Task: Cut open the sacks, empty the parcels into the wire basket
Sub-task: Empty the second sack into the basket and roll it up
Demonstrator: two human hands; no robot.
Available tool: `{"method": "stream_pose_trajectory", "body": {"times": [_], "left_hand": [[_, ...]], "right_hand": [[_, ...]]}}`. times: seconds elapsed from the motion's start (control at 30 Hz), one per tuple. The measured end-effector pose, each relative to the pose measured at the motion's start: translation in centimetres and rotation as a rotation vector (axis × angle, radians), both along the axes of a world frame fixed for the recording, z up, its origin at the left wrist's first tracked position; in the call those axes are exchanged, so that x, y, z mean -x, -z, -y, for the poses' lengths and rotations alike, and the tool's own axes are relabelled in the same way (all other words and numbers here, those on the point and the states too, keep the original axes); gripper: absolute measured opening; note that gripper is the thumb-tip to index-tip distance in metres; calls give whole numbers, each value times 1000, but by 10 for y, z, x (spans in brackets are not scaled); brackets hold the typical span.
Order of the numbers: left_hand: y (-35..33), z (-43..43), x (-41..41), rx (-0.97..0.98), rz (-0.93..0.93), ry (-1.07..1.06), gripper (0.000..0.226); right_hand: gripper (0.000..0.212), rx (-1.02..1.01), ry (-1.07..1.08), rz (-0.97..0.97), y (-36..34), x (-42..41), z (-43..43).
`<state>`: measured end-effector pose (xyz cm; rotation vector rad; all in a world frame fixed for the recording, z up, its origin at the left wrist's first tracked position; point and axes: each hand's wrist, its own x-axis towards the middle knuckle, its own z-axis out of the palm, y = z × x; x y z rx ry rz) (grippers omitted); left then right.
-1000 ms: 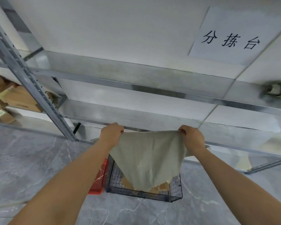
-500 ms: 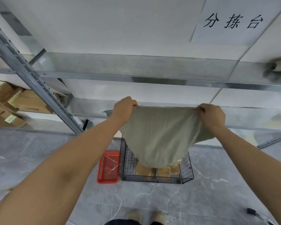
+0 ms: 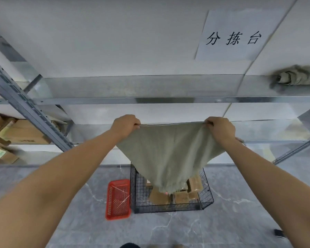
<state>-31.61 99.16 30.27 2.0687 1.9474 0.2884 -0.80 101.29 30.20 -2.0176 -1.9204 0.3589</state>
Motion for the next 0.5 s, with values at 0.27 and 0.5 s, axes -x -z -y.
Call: {"method": "stream_pose_trajectory", "body": {"times": [0.27, 0.5], "left_hand": [[-20, -6, 5, -71, 5, 53, 24], [-41, -9, 8, -210, 8, 43, 23]], "right_hand": [[29, -61, -44, 46, -17, 3, -7], [26, -123, -70, 52, -27, 2, -9]]}}
